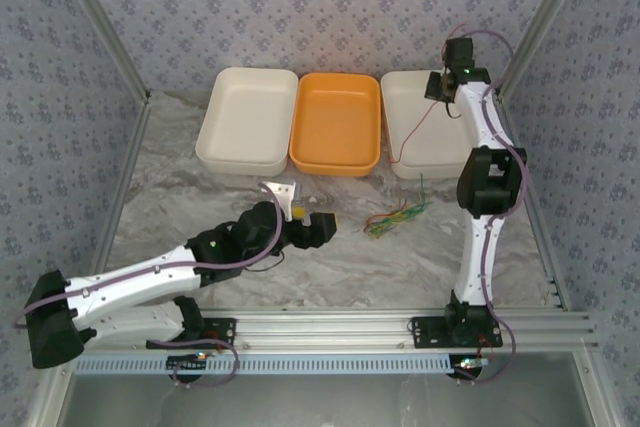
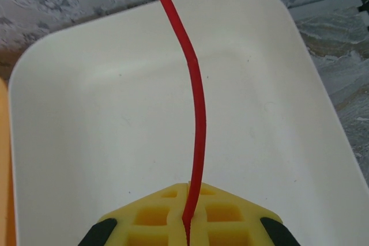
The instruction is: Untangle the cables
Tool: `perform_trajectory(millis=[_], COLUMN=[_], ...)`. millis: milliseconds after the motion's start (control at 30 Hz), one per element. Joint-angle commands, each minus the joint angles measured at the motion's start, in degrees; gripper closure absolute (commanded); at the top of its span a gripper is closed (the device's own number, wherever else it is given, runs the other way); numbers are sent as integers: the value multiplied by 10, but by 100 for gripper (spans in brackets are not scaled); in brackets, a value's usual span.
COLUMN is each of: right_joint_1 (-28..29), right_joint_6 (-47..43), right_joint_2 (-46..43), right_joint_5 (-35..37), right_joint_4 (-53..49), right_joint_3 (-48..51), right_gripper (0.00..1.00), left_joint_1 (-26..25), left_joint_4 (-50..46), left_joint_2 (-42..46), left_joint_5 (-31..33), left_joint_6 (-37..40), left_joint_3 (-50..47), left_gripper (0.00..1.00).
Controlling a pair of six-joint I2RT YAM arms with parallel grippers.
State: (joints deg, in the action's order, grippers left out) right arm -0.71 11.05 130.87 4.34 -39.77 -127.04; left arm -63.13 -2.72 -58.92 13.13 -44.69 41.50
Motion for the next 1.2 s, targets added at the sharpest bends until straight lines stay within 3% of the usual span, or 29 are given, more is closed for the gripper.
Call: perform_trajectory(millis=[0, 100, 167, 300, 400, 600, 700, 867, 1000, 1167], right_joint_1=[0, 4, 5, 9, 13, 44, 75, 147, 161, 165], right_joint_6=[-18, -15, -12, -2, 20, 73, 134, 244, 352, 376], right_joint_2=[23, 14, 0, -46, -113, -303, -426, -570, -613, -571], right_joint_5=[1, 16, 16, 19, 14, 19, 6, 9, -44, -59], right_joint_4=[-50, -53, -57, -61, -37, 49, 105, 129, 176, 193], right_joint_3=[-37, -43, -50, -45, 24, 284, 465, 712, 838, 860], right_gripper=[77, 49, 44, 45, 47, 51, 52, 51, 50, 48], left_joint_1=[-4, -4, -4, -5, -6, -6, -4, -6, -10, -15], left_joint_4=[27, 27, 29, 38, 41, 12, -18, 30, 66, 126], left_joint_2=[-6, -15, -21, -32, -36, -40, -48, -73, -108, -189], left_joint_5=[8, 4, 0, -1, 3, 21, 34, 3, -20, -42], left_joint_6=[-3, -1, -2, -7, -15, -46, -74, -104, -109, -120], left_joint_3=[5, 13, 15, 13, 9, 6, 5, -29, -45, -40], left_gripper=[7, 7, 7, 7, 8, 10, 13, 18, 24, 30])
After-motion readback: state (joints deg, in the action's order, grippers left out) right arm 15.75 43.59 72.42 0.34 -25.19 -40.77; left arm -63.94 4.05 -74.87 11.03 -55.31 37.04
